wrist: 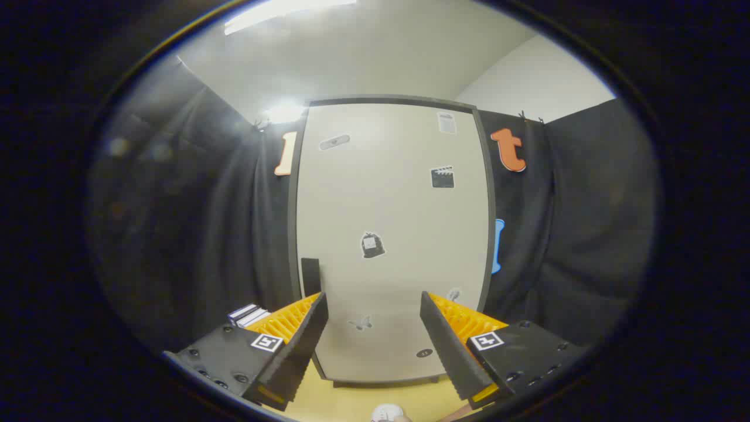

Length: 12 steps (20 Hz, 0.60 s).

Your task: Open the shoe cabinet door, grab the shoes and put them into the shoe cabinet, then close the shoe cabinet door.

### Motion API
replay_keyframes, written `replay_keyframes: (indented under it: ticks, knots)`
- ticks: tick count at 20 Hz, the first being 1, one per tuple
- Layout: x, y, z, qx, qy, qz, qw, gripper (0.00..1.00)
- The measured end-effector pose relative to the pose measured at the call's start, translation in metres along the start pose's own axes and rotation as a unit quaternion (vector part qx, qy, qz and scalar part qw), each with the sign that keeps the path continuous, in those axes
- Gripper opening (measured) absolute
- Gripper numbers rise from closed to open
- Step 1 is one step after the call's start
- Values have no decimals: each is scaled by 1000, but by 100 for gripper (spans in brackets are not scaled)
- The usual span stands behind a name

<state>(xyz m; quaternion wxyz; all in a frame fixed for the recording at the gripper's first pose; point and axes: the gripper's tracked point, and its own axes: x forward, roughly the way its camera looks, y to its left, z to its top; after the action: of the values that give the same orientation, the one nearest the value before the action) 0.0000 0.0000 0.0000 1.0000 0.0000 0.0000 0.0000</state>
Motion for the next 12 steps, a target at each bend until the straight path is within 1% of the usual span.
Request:
replay_keyframes:
  ticks: [12]
  knots:
    - [15, -11, 0, -4, 3, -9, 1000, 99]
